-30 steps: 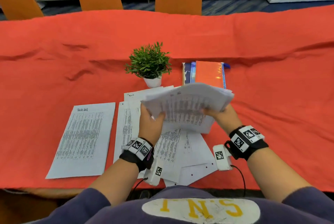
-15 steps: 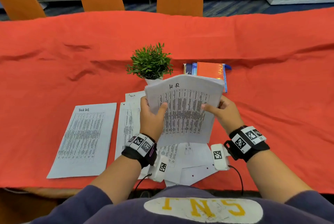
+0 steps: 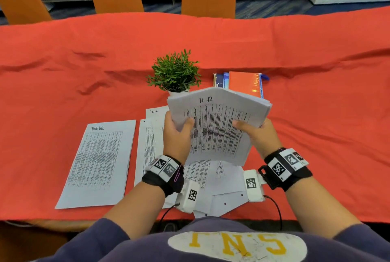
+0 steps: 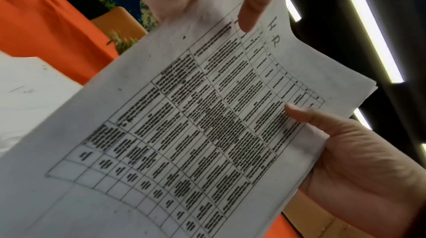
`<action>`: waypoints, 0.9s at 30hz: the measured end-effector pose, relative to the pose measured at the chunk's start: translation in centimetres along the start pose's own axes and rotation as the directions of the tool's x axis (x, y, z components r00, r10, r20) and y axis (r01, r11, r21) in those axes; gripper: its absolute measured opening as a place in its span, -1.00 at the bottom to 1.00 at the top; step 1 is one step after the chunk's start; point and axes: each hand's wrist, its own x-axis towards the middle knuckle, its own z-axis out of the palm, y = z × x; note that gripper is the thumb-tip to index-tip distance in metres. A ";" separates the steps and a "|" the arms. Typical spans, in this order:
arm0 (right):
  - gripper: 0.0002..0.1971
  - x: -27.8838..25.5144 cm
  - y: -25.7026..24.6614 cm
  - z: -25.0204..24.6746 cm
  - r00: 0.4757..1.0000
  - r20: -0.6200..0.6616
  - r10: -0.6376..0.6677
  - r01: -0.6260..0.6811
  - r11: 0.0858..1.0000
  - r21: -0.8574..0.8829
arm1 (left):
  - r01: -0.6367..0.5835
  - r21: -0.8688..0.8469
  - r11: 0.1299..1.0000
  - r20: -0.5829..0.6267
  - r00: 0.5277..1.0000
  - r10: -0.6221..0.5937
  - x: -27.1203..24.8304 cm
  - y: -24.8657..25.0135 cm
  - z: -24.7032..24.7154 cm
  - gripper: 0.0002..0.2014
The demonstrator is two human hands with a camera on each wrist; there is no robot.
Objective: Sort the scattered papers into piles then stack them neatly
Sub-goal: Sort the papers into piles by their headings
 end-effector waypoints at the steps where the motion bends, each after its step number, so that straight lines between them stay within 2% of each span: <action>1: -0.71 0.0 0.5 0.0 1.000 0.021 0.023 -0.022 1.000 -0.021 | 0.036 0.010 0.999 0.008 0.999 -0.036 -0.1 -0.4 0.0 -0.66; 4: -0.64 0.2 2.8 -0.3 0.994 0.063 0.093 -0.087 0.991 -0.105 | 0.106 0.041 0.994 0.006 0.994 -0.106 -0.4 -0.9 0.3 -0.68; 7: -0.69 0.3 4.3 -1.1 0.987 0.013 0.160 -0.159 0.984 -0.077 | 0.079 0.048 0.996 -0.045 0.996 -0.076 0.3 0.0 0.2 -0.71; 11: -0.88 -0.2 5.6 -3.2 0.974 -0.042 0.224 -0.227 0.969 -0.092 | 0.029 -0.192 0.981 -0.104 0.993 -0.050 2.4 1.8 -1.5 -0.74; 13: -0.90 -0.4 5.7 -3.8 0.963 -0.102 0.250 -0.244 0.967 0.067 | 0.028 -0.310 0.950 -0.099 0.993 -0.062 3.1 2.5 -2.1 -0.67; 15: -0.85 -0.3 5.4 -3.7 0.955 -0.108 0.278 -0.225 0.909 0.350 | 0.046 -0.420 0.906 -0.057 0.995 -0.077 3.4 2.9 -2.1 -0.60; 17: -0.66 0.1 5.1 -3.0 0.956 -0.050 0.290 -0.218 0.813 0.540 | 0.101 -0.519 0.849 -0.002 0.993 -0.119 3.1 3.0 -1.5 -0.53; 19: -0.52 0.4 4.8 -2.2 0.960 0.028 0.278 -0.242 0.778 0.579 | 0.162 -0.562 0.811 0.039 0.985 -0.170 2.7 2.7 -0.7 -0.49; 21: -0.48 0.7 4.6 -1.9 0.961 0.037 0.275 -0.251 0.804 0.539 | 0.207 -0.546 0.812 0.048 0.975 -0.216 2.7 2.0 -0.4 -0.50; 24: -0.61 0.9 3.9 -3.4 0.967 -0.050 0.249 -0.200 0.868 0.455 | 0.212 -0.498 0.841 -0.003 0.969 -0.246 3.3 0.9 -2.1 -0.55; 26: -0.61 0.9 3.7 -5.0 0.970 -0.088 0.225 -0.176 0.908 0.380 | 0.209 -0.342 0.916 -0.034 0.972 -0.234 4.1 0.2 -4.1 -0.63; 27: -0.55 0.8 3.6 -5.7 0.970 -0.104 0.219 -0.173 0.925 0.337 | 0.211 -0.225 0.951 0.006 0.977 -0.215 4.3 -0.1 -4.9 -0.63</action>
